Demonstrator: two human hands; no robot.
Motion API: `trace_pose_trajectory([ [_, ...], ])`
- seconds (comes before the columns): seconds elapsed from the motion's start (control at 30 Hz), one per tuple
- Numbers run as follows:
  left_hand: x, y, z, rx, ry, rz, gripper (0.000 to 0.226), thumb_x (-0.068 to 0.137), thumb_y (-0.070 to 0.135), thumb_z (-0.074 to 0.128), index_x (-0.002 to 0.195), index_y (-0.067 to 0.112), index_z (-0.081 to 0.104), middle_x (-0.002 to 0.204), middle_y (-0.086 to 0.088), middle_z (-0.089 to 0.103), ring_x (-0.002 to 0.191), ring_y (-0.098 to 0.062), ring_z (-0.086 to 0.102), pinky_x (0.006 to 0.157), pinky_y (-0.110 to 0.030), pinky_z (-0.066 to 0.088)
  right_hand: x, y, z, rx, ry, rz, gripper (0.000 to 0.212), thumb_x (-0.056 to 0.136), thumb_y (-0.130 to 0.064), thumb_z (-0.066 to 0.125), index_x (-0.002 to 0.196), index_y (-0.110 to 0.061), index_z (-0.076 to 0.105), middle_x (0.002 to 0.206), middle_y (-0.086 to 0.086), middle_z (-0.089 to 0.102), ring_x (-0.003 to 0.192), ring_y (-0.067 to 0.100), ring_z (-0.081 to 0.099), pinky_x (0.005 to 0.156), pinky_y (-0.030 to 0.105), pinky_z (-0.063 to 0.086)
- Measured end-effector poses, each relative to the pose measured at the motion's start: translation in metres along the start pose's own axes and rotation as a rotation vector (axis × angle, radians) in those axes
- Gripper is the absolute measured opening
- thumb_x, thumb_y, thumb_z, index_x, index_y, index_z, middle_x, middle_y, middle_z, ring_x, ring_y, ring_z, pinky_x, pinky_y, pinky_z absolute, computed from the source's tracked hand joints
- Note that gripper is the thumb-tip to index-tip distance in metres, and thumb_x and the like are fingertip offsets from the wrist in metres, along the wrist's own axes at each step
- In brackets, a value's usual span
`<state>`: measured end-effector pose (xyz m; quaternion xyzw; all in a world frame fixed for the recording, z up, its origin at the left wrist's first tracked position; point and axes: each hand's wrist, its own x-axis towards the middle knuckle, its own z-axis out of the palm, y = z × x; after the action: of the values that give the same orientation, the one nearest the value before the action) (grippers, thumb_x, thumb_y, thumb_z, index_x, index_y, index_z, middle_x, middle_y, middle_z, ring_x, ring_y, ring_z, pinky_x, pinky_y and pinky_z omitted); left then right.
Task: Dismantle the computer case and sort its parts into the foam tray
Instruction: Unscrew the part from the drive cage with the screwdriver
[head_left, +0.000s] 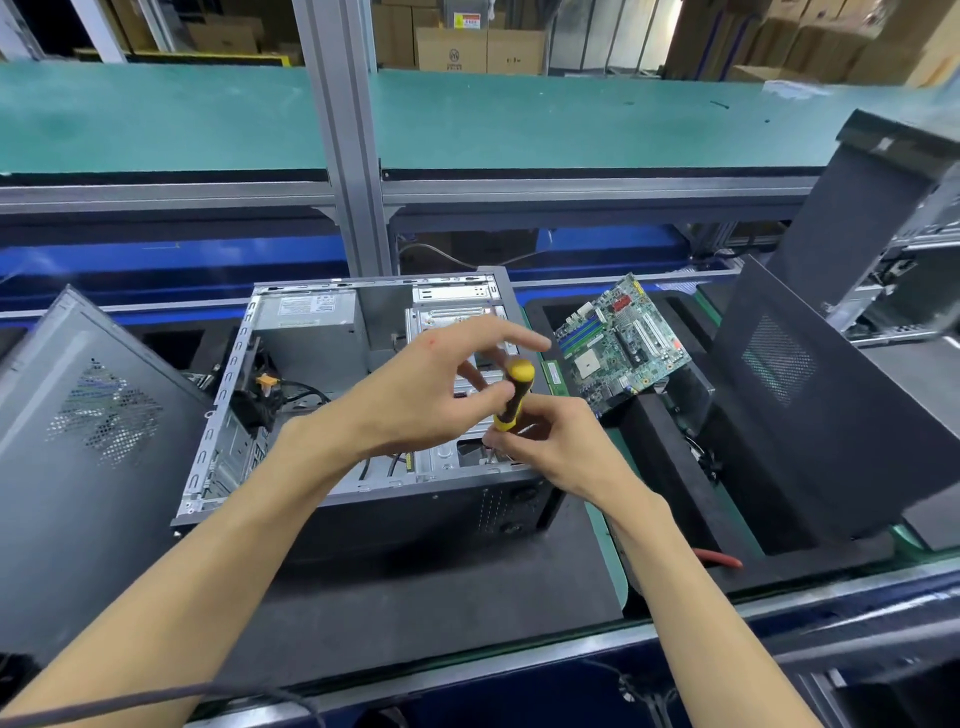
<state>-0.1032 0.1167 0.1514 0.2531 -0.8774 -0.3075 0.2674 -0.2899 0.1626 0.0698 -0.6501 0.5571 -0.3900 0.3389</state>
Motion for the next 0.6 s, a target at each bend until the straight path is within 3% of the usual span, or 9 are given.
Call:
trace_pose_trajectory([
  [0.07,0.0,0.0,-0.001,0.035,0.011,0.025,0.027,0.092,0.016,0.069,0.118,0.022,0.067,0.107,0.014,0.068,0.1,-0.011,0.065,0.078,-0.026,0.055,0.0,0.001,-0.003,-0.008,-0.016,0.002,0.026,0.087,-0.02,0.079,0.071,-0.036,0.068,0.065,-0.012,0.067,0.06,0.001,0.058,0.063,0.015,0.043],
  [0.17,0.002,0.001,0.001,0.186,0.117,-0.053,0.029,0.084,0.047,0.071,0.096,0.024,0.058,0.079,0.011,0.063,0.074,-0.012,0.061,0.065,-0.038,0.053,0.001,0.001,0.001,-0.012,-0.05,0.021,0.002,0.09,-0.017,0.076,0.089,-0.018,0.077,0.078,-0.003,0.073,0.069,0.005,0.065,0.072,0.021,0.052],
  [0.27,0.005,0.0,0.008,0.308,0.191,-0.1,0.041,0.081,0.064,0.062,0.088,0.026,0.047,0.076,0.012,0.056,0.072,-0.011,0.055,0.063,-0.035,0.052,0.0,0.002,0.006,-0.016,0.009,0.025,0.007,0.087,-0.014,0.077,0.091,-0.017,0.072,0.079,-0.007,0.073,0.072,0.008,0.07,0.075,0.023,0.056],
  [0.37,0.004,-0.005,0.011,0.073,0.154,-0.141,0.03,0.09,0.051,0.062,0.107,0.027,0.054,0.1,0.017,0.06,0.09,-0.005,0.06,0.073,-0.031,0.054,-0.001,0.004,0.007,-0.022,0.062,0.023,0.017,0.086,-0.015,0.079,0.08,-0.021,0.065,0.074,-0.001,0.072,0.066,0.013,0.069,0.066,0.016,0.049],
  [0.47,0.0,-0.008,0.01,-0.034,0.068,-0.082,0.031,0.097,0.026,0.062,0.127,0.031,0.058,0.117,0.017,0.062,0.102,-0.005,0.061,0.08,-0.023,0.053,-0.002,0.005,0.006,0.019,0.061,0.012,0.021,0.086,-0.015,0.079,0.073,-0.024,0.065,0.066,-0.009,0.068,0.056,0.001,0.06,0.06,0.009,0.041],
  [0.53,-0.001,-0.007,0.01,-0.023,0.084,-0.049,0.023,0.093,0.025,0.069,0.115,0.026,0.065,0.103,0.012,0.066,0.093,-0.011,0.063,0.074,-0.026,0.053,-0.004,0.005,0.004,0.027,0.031,-0.005,0.018,0.088,-0.013,0.078,0.077,-0.027,0.072,0.066,-0.016,0.068,0.057,-0.004,0.058,0.06,0.006,0.04],
  [0.6,0.001,-0.004,0.012,0.06,0.157,-0.075,0.025,0.085,0.038,0.075,0.095,0.021,0.059,0.082,0.009,0.063,0.074,-0.013,0.059,0.065,-0.034,0.052,-0.004,0.007,0.006,0.019,0.007,-0.011,0.009,0.089,-0.012,0.077,0.09,-0.02,0.079,0.071,-0.019,0.07,0.061,-0.005,0.06,0.064,0.006,0.041],
])
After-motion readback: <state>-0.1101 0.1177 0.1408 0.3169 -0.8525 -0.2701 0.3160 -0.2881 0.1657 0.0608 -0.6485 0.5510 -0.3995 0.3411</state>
